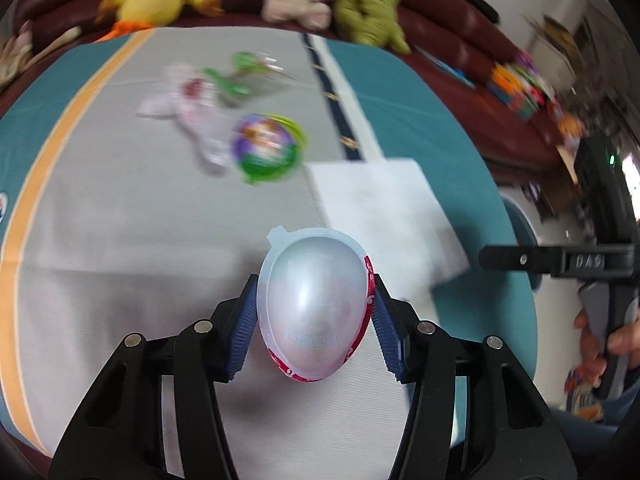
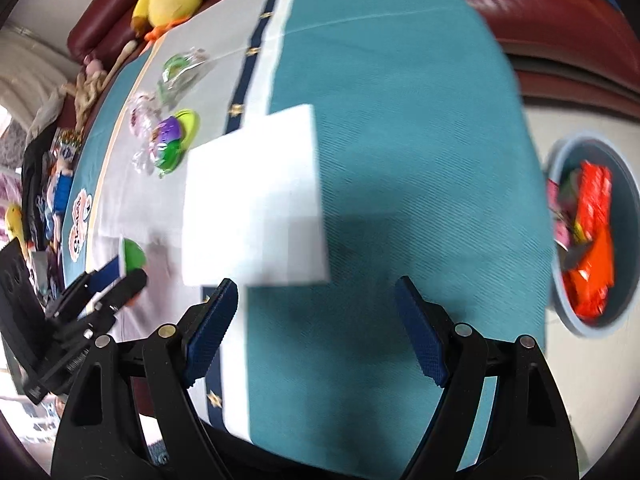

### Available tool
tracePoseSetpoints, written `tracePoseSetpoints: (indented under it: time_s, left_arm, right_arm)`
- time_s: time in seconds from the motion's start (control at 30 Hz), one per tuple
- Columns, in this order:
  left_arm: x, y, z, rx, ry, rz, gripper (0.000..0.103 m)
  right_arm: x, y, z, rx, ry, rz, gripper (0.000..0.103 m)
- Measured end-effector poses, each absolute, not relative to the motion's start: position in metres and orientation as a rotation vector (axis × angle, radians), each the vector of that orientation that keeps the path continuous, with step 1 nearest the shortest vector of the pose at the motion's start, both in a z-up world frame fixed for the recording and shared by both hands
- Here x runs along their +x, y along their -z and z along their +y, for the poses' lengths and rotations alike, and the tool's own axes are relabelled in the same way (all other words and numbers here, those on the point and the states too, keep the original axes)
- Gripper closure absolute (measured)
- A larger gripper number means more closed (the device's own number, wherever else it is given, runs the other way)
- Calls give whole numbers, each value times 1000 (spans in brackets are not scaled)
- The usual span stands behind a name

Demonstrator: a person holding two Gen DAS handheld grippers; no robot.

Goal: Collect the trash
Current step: 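Grasp the white dome plastic lid with the left tool while the right tool grasps the white napkin, then carry the plastic lid and napkin with both tools over the teal bin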

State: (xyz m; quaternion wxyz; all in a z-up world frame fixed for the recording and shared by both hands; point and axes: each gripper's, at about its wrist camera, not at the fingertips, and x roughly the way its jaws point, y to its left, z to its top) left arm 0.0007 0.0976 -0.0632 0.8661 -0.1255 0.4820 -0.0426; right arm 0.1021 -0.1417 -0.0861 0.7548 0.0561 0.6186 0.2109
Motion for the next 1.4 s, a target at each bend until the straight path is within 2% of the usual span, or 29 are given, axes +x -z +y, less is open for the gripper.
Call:
tracePoseSetpoints:
  time_s: [0.27,0.3,0.4,0.67,0.73,0.77,0.8,0.83,0.87,1.0,1.4]
  left_arm:
    - [2,60,146,-327,26,983,48]
    - [2,61,151,-340,22,982,48]
    - [3,65,163,-363,17,986,48]
    - [-2,69,179,-406,6,983,48]
    - [-5,70,183,-413,-2,984,48]
    - [-6,71,185,-416,-5,985,48]
    - [-6,71,186,-421,-8,987,48]
    - [-6,72,186,-425,-9,988,48]
    - [-6,72,186,-428,-10,989,48]
    - [-6,70,180,-423,-2,989,48]
    - [13,54,124,-346,94,988,48]
  right_arm:
    - [132,100,-100,83,-435,1321,22]
    - [132,103,-94,74,-436,1329,16]
    - [127,104,-76,19,-430,1310,14]
    - [95,111,-19,-288,-437,1198,13]
    - [88,110,-12,-331,-452,1164,22]
    - [86,107,-11,-323,-477,1161,37]
    - [84,105,-10,-308,-507,1164,63]
    - [83,102,-9,-310,-521,1154,78]
    - [85,101,-7,-295,-545,1174,88]
    - [90,102,-15,-232,-586,1218,98]
    - [106,59,-88,10,-544,1161,100]
